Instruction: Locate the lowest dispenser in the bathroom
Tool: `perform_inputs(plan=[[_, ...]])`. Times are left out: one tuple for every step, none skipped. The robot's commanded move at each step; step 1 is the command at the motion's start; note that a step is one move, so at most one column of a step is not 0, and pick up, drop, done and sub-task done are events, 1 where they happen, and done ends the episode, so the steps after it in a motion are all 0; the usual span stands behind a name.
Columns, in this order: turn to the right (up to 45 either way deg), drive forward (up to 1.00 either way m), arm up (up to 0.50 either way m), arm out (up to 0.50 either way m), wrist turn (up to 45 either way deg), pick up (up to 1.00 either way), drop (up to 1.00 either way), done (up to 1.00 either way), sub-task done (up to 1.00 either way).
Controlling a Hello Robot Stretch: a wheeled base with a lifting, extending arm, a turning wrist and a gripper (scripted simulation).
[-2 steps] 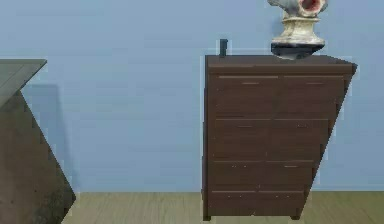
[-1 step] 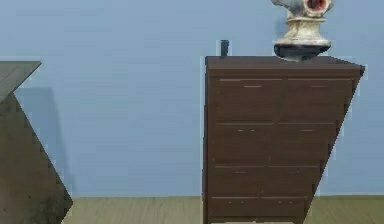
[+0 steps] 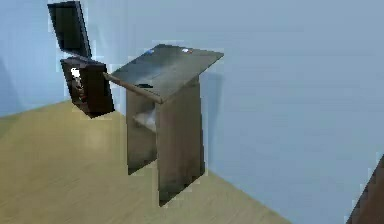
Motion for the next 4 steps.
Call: perform_inputs(plan=[[-45.0, 0.0, 0.0, 0.0, 0.0, 0.0, 0.0, 0.0, 0.0], [-6.0, 0.0, 0.0, 0.0, 0.0, 0.0, 0.0, 0.0, 0.0], [0.0, 0.45, 0.0, 0.0, 0.0, 0.0, 0.0, 0.0, 0.0], [-30.0, 0.0, 0.0, 0.0, 0.0, 0.0, 0.0, 0.0, 0.0]])
